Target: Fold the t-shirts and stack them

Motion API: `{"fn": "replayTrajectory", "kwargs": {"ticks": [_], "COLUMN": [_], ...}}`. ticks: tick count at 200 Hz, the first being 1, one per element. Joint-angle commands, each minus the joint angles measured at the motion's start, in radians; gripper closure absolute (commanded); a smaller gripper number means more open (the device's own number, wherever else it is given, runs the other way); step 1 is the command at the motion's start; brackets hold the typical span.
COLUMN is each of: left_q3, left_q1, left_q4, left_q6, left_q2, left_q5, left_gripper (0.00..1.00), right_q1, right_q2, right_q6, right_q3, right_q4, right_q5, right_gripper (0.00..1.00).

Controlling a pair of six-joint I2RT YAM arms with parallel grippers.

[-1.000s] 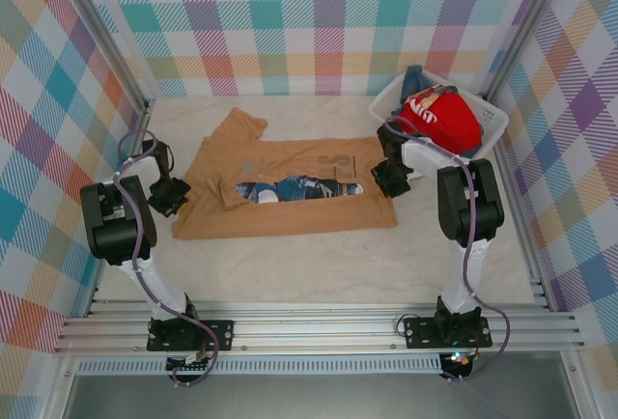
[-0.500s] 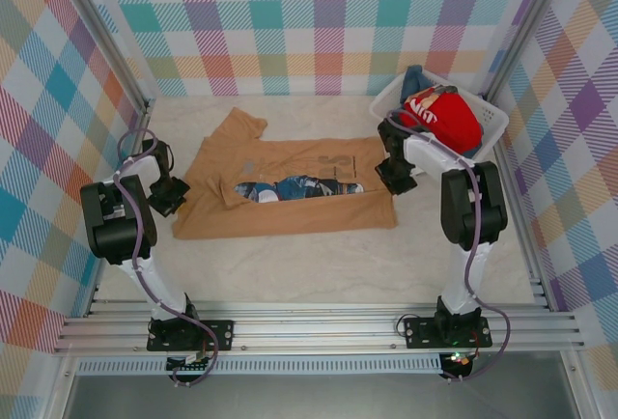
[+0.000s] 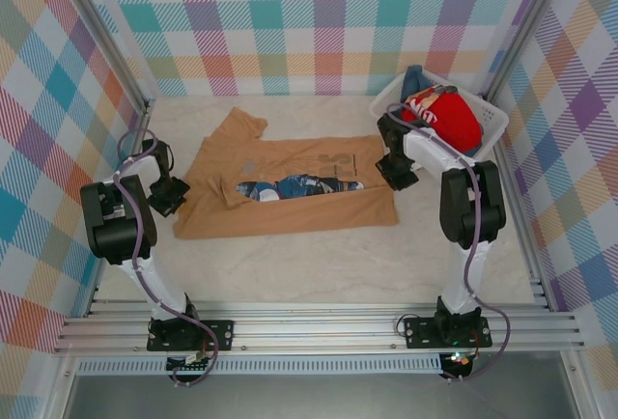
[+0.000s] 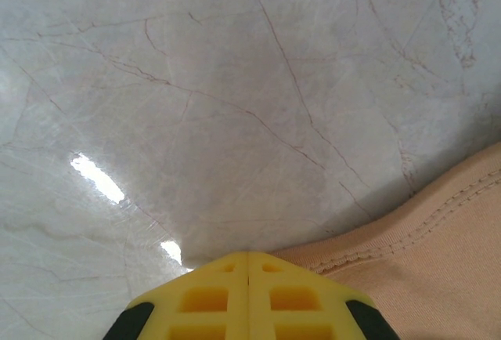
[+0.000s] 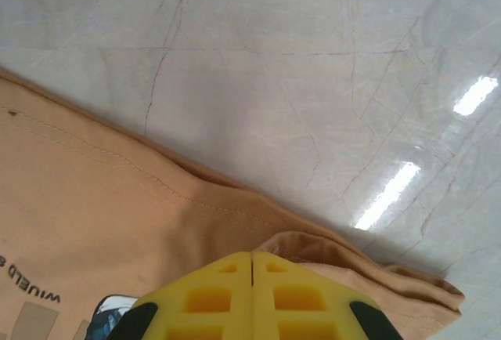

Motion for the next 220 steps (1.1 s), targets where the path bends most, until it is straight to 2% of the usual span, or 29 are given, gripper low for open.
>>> {"fn": "replayTrajectory", "kwargs": {"ticks": [1, 12, 27, 36, 64, 83, 103, 126, 142, 183, 220], "left_q3": [0.029, 0.046, 0.062, 0.067, 0.055, 0.025, -0.009, -0.022, -0.017, -0.001, 0.030], "left_q1": [-0.008, -0.015, -0.032, -0.045, -0.131, -0.222, -0.288, -0.309, -0.313, -0.328, -0.345], "left_q4": [-0.055, -0.064, -0.076, -0.075, -0.070, -0.071, -0.052, -0.058, -0.064, -0.061, -0.047], "left_q6": [-0.010, -0.025, -0.057, -0.078, -0.150, -0.175, -0.189, -0.182, -0.159, -0.129, -0.114], "left_q2": [-0.054, -0.097, -0.157, -0.189, -0.219, -0.208, -0.189, -0.160, -0.133, -0.085, -0.030], "left_q5": [0.013, 0.038, 0.061, 0.080, 0.191, 0.241, 0.257, 0.228, 0.213, 0.192, 0.189], "left_gripper": [0.88, 0.81, 0.72, 0.68, 0.61, 0.56, 0.54, 0.54, 0.56, 0.62, 0.73], "right_q1": [0.004, 0.003, 0.005, 0.005, 0.014, 0.031, 0.048, 0.057, 0.064, 0.066, 0.069], "right_q2": [0.066, 0.084, 0.081, 0.064, -0.020, -0.088, -0.169, -0.288, -0.350, -0.454, -0.478], "right_q6": [-0.050, -0.080, -0.100, -0.115, -0.174, -0.247, -0.373, -0.459, -0.481, -0.472, -0.466], "right_q3": [0.058, 0.084, 0.097, 0.092, 0.077, 0.040, -0.039, -0.178, -0.233, -0.316, -0.325], "right_q4": [-0.024, -0.026, -0.023, -0.010, 0.017, 0.067, 0.191, 0.340, 0.363, 0.350, 0.341], "right_q5": [-0.003, -0.013, -0.019, -0.015, 0.001, -0.023, -0.140, -0.281, -0.337, -0.365, -0.371], "right_gripper": [1.00, 0.99, 0.79, 0.70, 0.56, 0.53, 0.49, 0.47, 0.48, 0.50, 0.51]}}
